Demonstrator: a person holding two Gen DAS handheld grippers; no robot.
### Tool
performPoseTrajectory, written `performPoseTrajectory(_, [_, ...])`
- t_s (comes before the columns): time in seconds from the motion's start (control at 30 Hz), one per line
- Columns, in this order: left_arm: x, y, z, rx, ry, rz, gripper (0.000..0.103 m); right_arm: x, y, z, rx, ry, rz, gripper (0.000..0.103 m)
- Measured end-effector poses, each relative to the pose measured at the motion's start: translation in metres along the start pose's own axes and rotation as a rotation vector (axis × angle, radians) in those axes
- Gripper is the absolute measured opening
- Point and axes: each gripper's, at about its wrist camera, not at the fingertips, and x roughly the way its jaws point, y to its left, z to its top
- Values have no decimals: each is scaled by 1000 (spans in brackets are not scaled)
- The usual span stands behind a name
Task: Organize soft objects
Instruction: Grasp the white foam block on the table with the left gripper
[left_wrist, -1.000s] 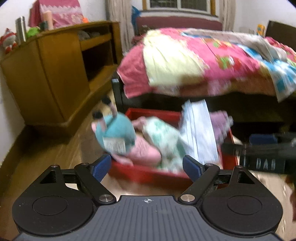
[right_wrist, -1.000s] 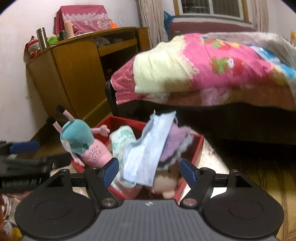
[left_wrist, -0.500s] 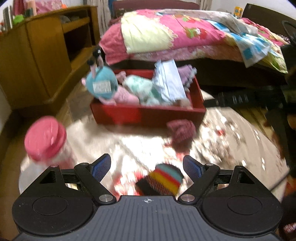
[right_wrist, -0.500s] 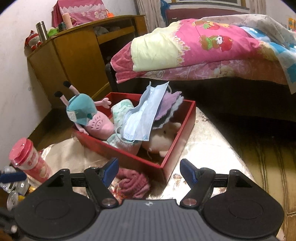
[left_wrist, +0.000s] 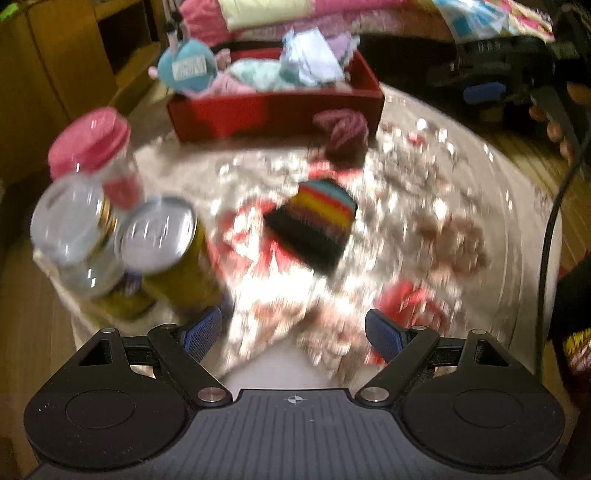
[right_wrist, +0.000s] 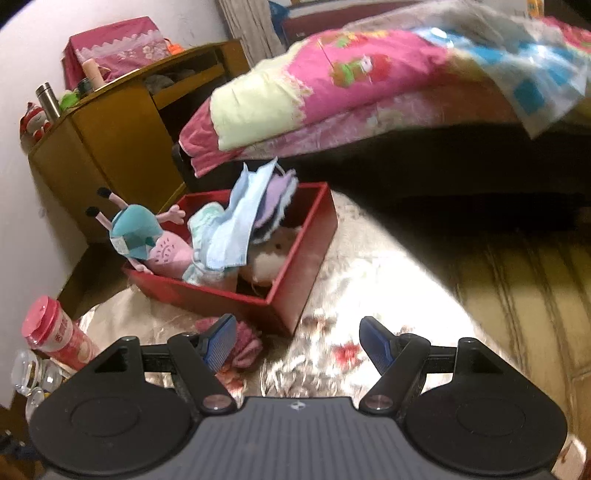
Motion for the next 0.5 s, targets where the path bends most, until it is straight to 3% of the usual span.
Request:
performPoseTrajectory(0.2, [11,7,-25,32,58,25,83,10,7,-9,7,63,48,45])
performPoseTrajectory(0.5, [30,2,-33,127,109,61,85,21,22,-18,-54,114,84,45])
